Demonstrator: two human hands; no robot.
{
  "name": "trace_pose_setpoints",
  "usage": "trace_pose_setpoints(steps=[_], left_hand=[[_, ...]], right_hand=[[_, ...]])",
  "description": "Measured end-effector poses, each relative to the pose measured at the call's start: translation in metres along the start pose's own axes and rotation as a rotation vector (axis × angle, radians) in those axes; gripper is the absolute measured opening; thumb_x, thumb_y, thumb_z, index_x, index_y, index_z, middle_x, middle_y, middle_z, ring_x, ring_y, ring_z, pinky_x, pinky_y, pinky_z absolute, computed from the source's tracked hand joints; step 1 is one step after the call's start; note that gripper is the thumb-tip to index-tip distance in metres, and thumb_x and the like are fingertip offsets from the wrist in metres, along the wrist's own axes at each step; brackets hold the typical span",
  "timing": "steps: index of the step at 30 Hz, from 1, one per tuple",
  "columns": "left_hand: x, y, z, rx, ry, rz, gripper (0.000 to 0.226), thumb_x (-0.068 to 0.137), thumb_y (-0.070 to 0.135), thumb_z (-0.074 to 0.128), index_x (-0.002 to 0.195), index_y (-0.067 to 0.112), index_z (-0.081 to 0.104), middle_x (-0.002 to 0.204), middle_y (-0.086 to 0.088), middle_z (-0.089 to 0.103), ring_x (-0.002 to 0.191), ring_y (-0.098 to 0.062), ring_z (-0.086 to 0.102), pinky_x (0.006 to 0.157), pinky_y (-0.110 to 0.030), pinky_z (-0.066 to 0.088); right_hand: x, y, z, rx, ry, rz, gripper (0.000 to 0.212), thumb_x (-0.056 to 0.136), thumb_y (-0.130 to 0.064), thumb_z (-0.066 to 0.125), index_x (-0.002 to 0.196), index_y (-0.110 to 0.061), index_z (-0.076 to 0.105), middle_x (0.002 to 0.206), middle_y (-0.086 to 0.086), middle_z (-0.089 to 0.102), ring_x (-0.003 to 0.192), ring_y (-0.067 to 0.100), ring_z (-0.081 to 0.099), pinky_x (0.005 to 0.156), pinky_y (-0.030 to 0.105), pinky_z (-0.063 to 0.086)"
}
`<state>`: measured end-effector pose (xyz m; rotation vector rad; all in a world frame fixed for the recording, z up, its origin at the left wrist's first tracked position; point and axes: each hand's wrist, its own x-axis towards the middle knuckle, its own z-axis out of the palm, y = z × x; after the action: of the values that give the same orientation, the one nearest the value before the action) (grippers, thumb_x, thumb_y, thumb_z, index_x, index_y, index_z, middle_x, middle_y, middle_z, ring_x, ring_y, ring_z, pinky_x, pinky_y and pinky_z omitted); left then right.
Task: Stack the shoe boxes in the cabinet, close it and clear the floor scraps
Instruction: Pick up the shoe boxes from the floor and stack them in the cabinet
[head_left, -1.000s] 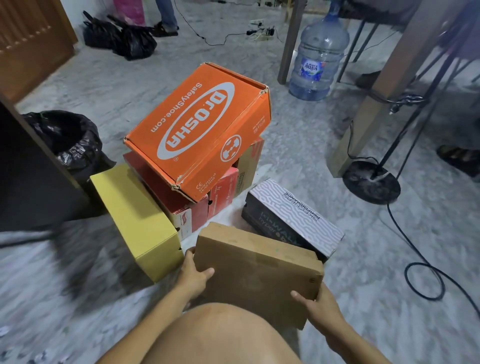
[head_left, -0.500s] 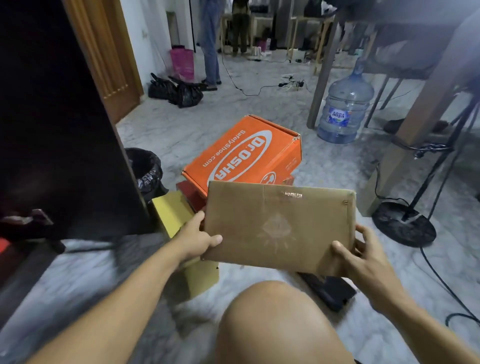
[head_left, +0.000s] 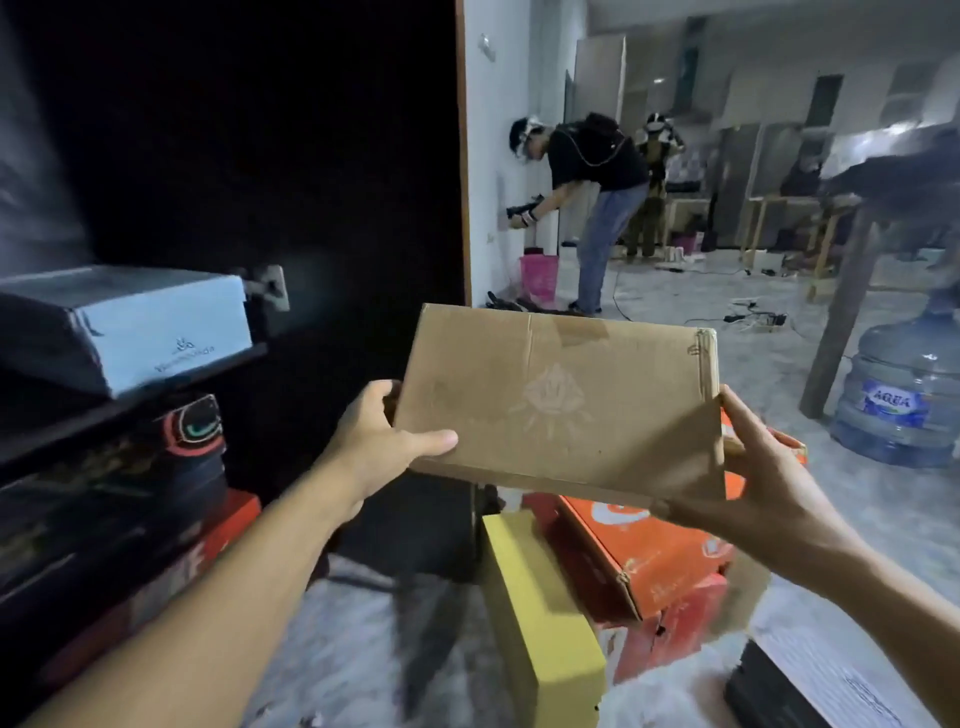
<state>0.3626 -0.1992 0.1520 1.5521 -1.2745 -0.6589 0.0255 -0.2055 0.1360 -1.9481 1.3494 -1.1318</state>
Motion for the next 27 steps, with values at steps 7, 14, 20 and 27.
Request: trace_pose_setpoints(steps=[7, 14, 20, 27], left_hand=[[0.013, 0.026, -0.114, -0.032, 0.158, 0.054, 0.094, 0.047, 0.029, 0.095, 0.126, 0.023, 0.044, 0.112, 0.013, 0.058, 0.110, -0.012, 0.054, 0.097, -0.032, 0.044], [0.033, 0.051, -0.232, -0.079, 0.389, 0.085, 0.106, 0.047, 0.011, 0.089, 0.142, 0.013, 0.043, 0.126, -0.002, 0.058, 0.116, -0.019, 0.054, 0.096, -0.028, 0.044], [0.069, 0.054, -0.316, -0.122, 0.518, 0.058, 0.085, 0.075, -0.002, 0.076, 0.147, 0.014, 0.036, 0.143, 0.000, 0.045, 0.123, -0.022, 0.048, 0.098, -0.051, 0.046], [0.117, 0.032, -0.367, -0.172, 0.679, 0.001, 0.076, 0.081, -0.004, 0.067, 0.147, 0.014, 0.034, 0.145, -0.008, 0.038, 0.126, -0.026, 0.045, 0.104, -0.053, 0.041]], right_hand=[[0.059, -0.099, 0.055, 0.010, 0.041, -0.266, 0.111, 0.056, -0.025, 0.091, 0.135, -0.060, 0.021, 0.089, -0.042, 0.055, 0.087, -0.016, 0.052, 0.072, 0.013, 0.044], [0.110, -0.188, 0.130, 0.057, 0.020, -0.469, 0.098, 0.062, -0.028, 0.088, 0.139, -0.051, 0.031, 0.091, -0.028, 0.065, 0.085, -0.012, 0.061, 0.077, 0.026, 0.053], [0.156, -0.247, 0.211, 0.062, -0.052, -0.504, 0.102, 0.071, -0.031, 0.083, 0.150, -0.040, 0.020, 0.105, -0.005, 0.058, 0.093, 0.014, 0.061, 0.081, 0.025, 0.050], [0.187, -0.299, 0.296, 0.072, -0.075, -0.472, 0.086, 0.067, -0.047, 0.079, 0.143, -0.036, 0.039, 0.117, 0.006, 0.062, 0.106, 0.025, 0.060, 0.091, 0.040, 0.053]])
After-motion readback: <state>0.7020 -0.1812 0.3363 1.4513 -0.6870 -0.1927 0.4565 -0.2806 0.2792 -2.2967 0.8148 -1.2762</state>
